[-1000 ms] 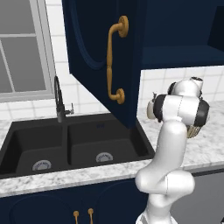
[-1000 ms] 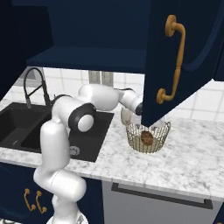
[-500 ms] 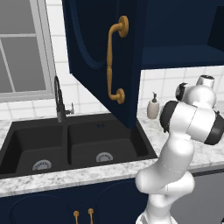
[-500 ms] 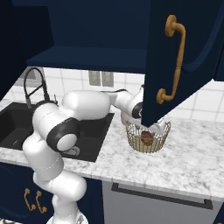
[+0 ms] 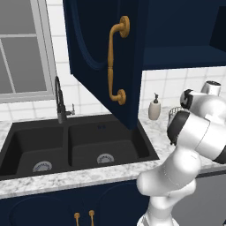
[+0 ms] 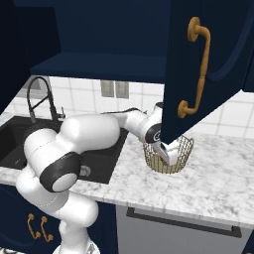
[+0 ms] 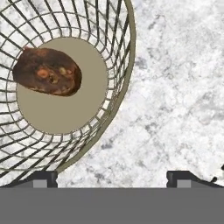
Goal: Open the cabinet, pick up the bread from the cabinet and place it in the basket. Then move the basket to the dining counter.
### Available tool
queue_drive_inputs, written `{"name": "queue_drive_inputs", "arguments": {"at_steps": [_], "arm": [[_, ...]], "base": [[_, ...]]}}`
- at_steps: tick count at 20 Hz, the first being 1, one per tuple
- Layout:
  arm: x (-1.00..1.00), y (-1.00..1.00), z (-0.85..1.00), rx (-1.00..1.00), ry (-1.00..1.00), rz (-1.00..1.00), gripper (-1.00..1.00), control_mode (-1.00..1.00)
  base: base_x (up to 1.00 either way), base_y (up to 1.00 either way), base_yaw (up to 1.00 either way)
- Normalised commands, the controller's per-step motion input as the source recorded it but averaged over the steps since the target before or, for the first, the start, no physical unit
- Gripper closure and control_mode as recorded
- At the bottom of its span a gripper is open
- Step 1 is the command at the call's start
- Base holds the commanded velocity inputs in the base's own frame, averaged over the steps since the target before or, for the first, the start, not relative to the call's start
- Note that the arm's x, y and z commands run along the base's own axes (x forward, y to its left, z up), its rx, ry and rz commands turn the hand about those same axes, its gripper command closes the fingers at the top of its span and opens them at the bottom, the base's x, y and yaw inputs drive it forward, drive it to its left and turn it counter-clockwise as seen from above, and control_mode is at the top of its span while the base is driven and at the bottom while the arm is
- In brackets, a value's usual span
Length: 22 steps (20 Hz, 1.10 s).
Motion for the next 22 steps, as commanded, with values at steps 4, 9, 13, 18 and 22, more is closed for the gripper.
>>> {"name": "queue_drive_inputs", "arguments": {"at_steps": [4, 9, 13, 18, 22], "arm": [[-0.01, 0.0, -0.02, 0.04, 0.0, -0.17, -1.0, -1.0], [0.05, 0.0, 0.0, 0.0, 0.0, -0.01, -1.0, -1.0], [0.23, 0.0, -0.05, 0.0, 0.05, 0.0, -1.0, -1.0], [0.22, 0.0, -0.19, 0.0, 0.08, 0.0, -1.0, -1.0], [0.22, -0.01, -0.13, 0.0, 0.03, 0.0, -1.0, -1.0]], "base": [[0.0, 0.0, 0.0], [0.0, 0.0, 0.0], [0.0, 0.0, 0.0], [0.0, 0.0, 0.0], [0.0, 0.0, 0.0]]}}
